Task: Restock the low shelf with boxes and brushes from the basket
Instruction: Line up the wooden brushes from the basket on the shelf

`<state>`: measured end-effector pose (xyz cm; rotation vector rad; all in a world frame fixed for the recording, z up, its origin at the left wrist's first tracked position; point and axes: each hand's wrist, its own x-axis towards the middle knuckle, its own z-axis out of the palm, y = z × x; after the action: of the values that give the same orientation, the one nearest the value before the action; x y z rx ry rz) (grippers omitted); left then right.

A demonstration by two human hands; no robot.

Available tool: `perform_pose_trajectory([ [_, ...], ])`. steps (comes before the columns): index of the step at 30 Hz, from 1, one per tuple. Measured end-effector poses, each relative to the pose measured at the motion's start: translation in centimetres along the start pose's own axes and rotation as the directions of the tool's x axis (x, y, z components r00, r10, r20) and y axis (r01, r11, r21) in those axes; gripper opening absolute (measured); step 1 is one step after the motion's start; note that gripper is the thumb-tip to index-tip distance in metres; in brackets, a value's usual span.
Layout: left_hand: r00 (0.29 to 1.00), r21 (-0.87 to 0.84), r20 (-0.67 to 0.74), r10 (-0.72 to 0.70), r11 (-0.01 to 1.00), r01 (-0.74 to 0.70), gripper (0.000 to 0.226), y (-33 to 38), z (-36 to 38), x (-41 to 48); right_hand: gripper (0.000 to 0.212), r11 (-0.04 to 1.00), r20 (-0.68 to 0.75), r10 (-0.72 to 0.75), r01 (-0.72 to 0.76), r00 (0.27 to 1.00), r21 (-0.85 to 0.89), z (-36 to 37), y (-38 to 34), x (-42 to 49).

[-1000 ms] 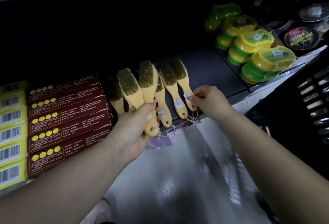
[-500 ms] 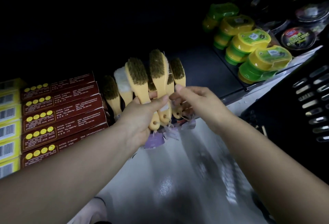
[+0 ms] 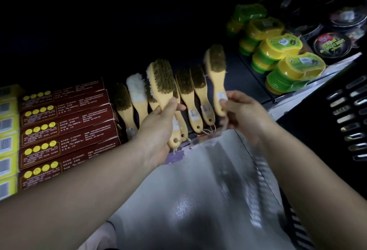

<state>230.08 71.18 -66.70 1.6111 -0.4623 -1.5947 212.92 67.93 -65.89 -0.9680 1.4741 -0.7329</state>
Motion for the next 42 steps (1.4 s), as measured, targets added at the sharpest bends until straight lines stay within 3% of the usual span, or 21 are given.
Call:
perform_pose_trajectory([
  [3, 1.0, 0.026, -0.018, -0.006, 1.0, 0.006, 0.039, 0.2, 0.0, 0.0, 0.009, 0.978, -0.136, -0.04, 0.011, 0.99, -0.207, -1.7, 1.0, 1.8],
  [8, 1.0, -0.056, 0.025, -0.005, 0.998, 0.007, 0.031, 0.1, 0.6, 0.2, 0.012, 0.911, -0.168, -0.105, 0.026, 0.98, -0.412, -1.5, 2.4, 3.9],
  [15, 0.968, 0.026, 0.251, -0.005, 1.0, -0.002, 0.02, 0.0, 0.4, 0.1, 0.022, 0.681, -0.111, -0.145, 0.018, 0.983, -0.732, -1.2, 2.5, 4.4],
  [21, 0.968, 0.092, 0.249, 0.015, 0.995, -0.039, 0.014, -0.3, 0.6, 0.2, 0.029, 0.384, -0.126, -0.305, 0.001, 0.944, -0.923, -1.1, 1.9, 3.0],
  [23, 0.965, 0.081, 0.262, 0.029, 0.995, -0.051, 0.015, -0.1, 0.7, 0.4, 0.029, 0.426, -0.091, -0.369, 0.082, 0.925, -0.901, -0.9, 1.3, 2.1],
  [25, 0.96, 0.083, 0.276, 0.043, 0.994, -0.069, 0.01, 0.3, 1.1, 0.6, 0.029, 0.644, -0.027, -0.313, 0.191, 0.949, -0.741, -0.6, 0.4, 1.1],
  [27, 0.952, 0.04, 0.298, 0.063, 0.996, -0.079, 0.007, 1.0, 1.6, 0.8, 0.029, 0.875, 0.159, -0.13, 0.189, 0.979, -0.445, 0.2, -0.4, -0.1],
  [29, 0.941, 0.009, 0.325, 0.095, 0.995, -0.103, 0.008, 1.6, 2.1, 1.1, 0.018, 0.947, 0.298, -0.065, 0.153, 0.952, -0.281, 0.5, -0.5, -0.7],
  [32, 0.919, 0.135, 0.367, 0.145, 0.969, -0.207, 0.013, 2.4, 2.9, 1.5, 0.011, 0.97, 0.254, -0.114, 0.163, 0.961, -0.181, 0.1, -0.1, -0.5],
  [34, 0.884, 0.357, 0.391, 0.258, 0.843, -0.404, 0.014, 2.7, 3.4, 2.1, 0.011, 0.986, 0.128, -0.13, 0.142, 0.983, -0.09, -0.7, 0.1, 0.4],
  [35, 0.844, 0.481, 0.417, 0.337, 0.706, -0.52, 0.017, 2.7, 3.5, 2.5, 0.012, 0.989, 0.037, -0.128, 0.13, 0.991, -0.065, -1.2, 0.2, 1.0],
  [37, 0.73, 0.653, 0.532, 0.43, 0.341, -0.677, 0.032, 2.4, 3.3, 3.3, 0.014, 0.989, -0.136, -0.121, 0.107, 0.983, -0.106, -2.3, 0.6, 2.4],
  [39, 0.633, 0.67, 0.673, 0.383, 0.045, -0.741, 0.044, 1.7, 3.1, 3.9, 0.017, 0.968, -0.24, -0.112, 0.051, 0.964, -0.245, -3.0, 1.1, 3.5],
  [42, 0.583, 0.625, 0.776, 0.24, -0.171, -0.762, 0.055, 0.0, 3.1, 4.8, 0.033, 0.916, -0.294, -0.128, 0.0, 0.947, -0.401, -3.2, 2.2, 4.1],
])
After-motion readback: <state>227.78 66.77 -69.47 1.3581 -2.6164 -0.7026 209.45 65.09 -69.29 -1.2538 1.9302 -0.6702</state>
